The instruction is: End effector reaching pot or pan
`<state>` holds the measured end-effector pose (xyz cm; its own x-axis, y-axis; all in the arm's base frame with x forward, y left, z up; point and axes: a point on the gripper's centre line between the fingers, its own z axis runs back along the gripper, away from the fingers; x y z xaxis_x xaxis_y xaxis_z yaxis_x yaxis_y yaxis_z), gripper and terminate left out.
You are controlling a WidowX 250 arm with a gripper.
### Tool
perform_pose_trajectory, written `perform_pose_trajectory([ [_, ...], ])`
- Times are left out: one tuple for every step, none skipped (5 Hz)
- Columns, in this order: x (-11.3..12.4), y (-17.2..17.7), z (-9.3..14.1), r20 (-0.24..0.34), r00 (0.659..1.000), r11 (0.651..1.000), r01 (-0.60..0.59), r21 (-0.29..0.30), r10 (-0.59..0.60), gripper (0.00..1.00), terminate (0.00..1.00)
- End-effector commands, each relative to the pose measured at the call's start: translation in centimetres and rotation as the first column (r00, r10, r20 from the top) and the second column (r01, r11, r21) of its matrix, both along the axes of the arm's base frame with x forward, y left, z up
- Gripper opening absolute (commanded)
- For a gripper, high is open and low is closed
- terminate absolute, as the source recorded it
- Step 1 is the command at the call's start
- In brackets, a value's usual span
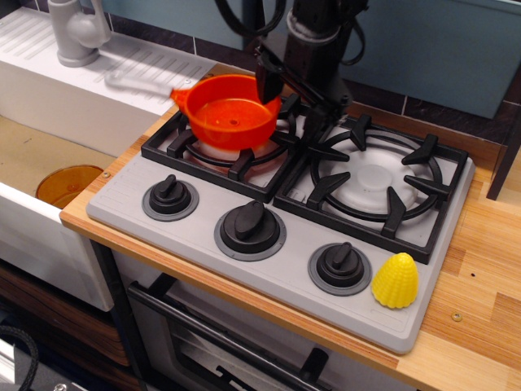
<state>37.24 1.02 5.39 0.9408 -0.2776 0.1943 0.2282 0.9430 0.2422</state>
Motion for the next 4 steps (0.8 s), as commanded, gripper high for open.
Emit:
perform_pose_trajectory([
  [-1.07,0.25,-1.08,0.009,1.0,1.0,-0.026,0.014,0.026,1.0,0.0],
  [-1.83,0.07,-0.97,-0.018,0.999,0.999,-0.033,0.0,0.033,1.0,0.0],
  [-1.83,0.07,-0.97,-0.018,0.999,0.999,-0.033,0.0,0.033,1.0,0.0],
  [-1.83,0.07,-0.97,-0.018,0.999,0.999,-0.033,0.0,0.033,1.0,1.0],
])
